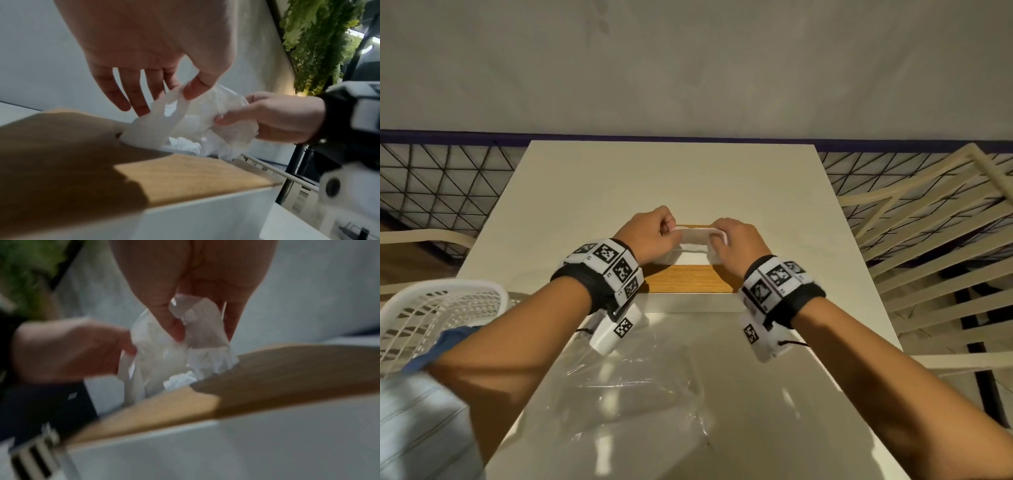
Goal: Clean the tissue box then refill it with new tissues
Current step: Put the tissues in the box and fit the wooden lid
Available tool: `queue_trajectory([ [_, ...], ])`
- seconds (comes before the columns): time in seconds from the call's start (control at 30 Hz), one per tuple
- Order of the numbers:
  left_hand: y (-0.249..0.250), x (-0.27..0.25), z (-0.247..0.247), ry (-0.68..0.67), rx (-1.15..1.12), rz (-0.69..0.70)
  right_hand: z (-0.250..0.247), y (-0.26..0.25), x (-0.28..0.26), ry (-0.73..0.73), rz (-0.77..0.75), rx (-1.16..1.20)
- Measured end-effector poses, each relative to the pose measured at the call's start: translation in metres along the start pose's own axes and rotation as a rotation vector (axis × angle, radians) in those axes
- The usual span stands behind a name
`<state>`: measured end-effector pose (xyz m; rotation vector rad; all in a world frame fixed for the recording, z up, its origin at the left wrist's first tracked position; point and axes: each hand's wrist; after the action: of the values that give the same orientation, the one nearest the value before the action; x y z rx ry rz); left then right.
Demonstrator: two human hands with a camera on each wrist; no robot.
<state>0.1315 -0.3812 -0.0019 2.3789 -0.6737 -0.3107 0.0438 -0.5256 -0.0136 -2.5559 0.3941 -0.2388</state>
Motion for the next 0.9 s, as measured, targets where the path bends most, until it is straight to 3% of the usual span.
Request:
queue_trajectory([
  [0.1, -0.001, -0.008, 0.003, 0.084, -0.055, -0.004, -0.007, 0.008, 0.005, -0.108, 0.126, 0.245],
  [0.17, -0.002, -0.011, 0.008, 0.070, -0.063, -0.022, -0.009, 0.012, 0.005, -0.160, 0.154, 0.317],
  [0.33, -0.012, -0.013, 0.013, 0.020, 0.326, 0.092, -0.013, 0.021, 0.004, -0.195, 0.193, 0.380],
  [0.5, -0.024, -0.015, -0.006, 0.043, 0.016, -0.086, -0.020, 0.025, -0.005, -0.243, 0.198, 0.400],
  [0.67, -0.041, -0.016, -0.019, -0.110, -0.096, -0.087, -0.031, 0.034, -0.010, -0.351, 0.177, 0.212],
  [0.77, -0.050, -0.013, -0.017, -0.188, -0.009, -0.053, -0.037, 0.040, -0.010, -0.280, 0.264, 0.252],
  [0.83, -0.053, -0.011, -0.016, -0.163, -0.055, -0.034, -0.041, 0.038, -0.012, -0.232, 0.346, 0.322],
  [0.9, -0.052, -0.011, -0.017, -0.132, -0.166, -0.103, -0.039, 0.041, -0.009, -0.186, 0.388, 0.379],
])
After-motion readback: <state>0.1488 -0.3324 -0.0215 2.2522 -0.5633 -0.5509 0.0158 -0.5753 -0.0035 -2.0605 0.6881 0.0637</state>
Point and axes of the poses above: each hand's wrist, its own x-axis towards the middle knuckle, its own z-axis out of the palm, y = z × x, and after that the axes turned 7 degrees about y, right-handed
